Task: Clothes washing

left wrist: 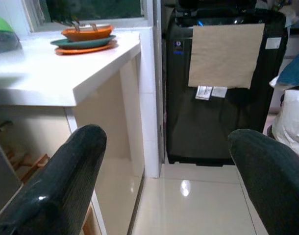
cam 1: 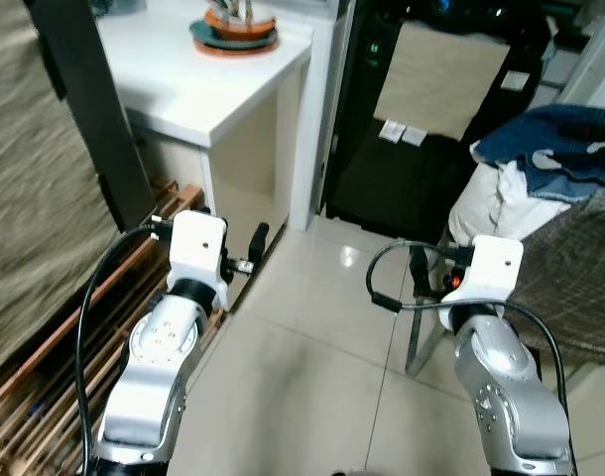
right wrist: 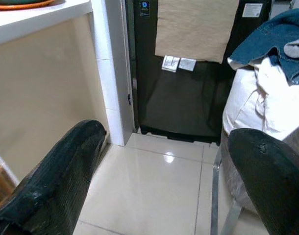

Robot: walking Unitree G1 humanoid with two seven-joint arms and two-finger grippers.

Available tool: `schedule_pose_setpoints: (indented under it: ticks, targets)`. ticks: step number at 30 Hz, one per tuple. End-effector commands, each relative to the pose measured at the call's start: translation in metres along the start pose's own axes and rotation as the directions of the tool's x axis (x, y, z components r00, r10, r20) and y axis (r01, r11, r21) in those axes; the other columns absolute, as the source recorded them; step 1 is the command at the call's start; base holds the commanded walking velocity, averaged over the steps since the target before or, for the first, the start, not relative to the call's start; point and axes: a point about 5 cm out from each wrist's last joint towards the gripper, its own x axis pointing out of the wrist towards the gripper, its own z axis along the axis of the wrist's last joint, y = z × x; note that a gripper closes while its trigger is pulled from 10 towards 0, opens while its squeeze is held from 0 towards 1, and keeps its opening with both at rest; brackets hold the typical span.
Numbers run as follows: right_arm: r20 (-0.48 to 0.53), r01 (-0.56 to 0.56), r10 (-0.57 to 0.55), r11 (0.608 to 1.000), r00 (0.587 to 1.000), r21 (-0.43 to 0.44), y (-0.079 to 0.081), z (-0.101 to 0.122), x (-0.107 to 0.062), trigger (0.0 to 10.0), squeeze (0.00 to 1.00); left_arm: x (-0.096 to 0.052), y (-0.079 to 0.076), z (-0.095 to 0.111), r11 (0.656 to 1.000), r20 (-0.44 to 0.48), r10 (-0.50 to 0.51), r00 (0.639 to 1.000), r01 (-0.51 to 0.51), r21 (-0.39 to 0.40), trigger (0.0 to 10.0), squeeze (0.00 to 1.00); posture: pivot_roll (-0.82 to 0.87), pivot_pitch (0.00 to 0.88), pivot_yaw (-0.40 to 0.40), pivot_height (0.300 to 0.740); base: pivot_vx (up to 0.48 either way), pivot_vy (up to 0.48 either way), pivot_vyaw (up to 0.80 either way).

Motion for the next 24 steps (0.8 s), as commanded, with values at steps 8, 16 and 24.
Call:
schedule_pose_setpoints:
  ticks: [8, 16, 24]
  targets:
    - [0.018, -0.021, 0.022, 0.999, 1.000, -0.050, 0.0063, 0.0096, 0.0068, 10.0, 0.00, 0.0018, -0.0003, 0.0024, 1.000, -0.024, 0.015, 1.000, -0.015, -0.003, 10.0, 0.00, 0.02, 0.000, -0.051, 0.740, 0.327, 0.000, 0.00]
    - [0.023, -0.036, 0.037, 0.998, 0.999, -0.047, 0.0110, 0.0127, 0.0098, 10.0, 0.00, 0.0014, 0.0019, 0.0058, 1.000, -0.022, 0.026, 0.999, -0.026, -0.011, 10.0, 0.00, 0.02, 0.000, -0.055, 0.740, 0.322, 0.000, 0.00]
    - [0.006, -0.016, 0.016, 0.999, 1.000, -0.033, 0.0087, 0.0074, 0.0089, 10.0, 0.00, 0.0037, 0.0001, 0.0081, 1.000, -0.019, -0.003, 1.000, 0.003, -0.003, 10.0, 0.00, 0.01, 0.000, -0.030, 0.740, 0.351, 0.000, 0.00]
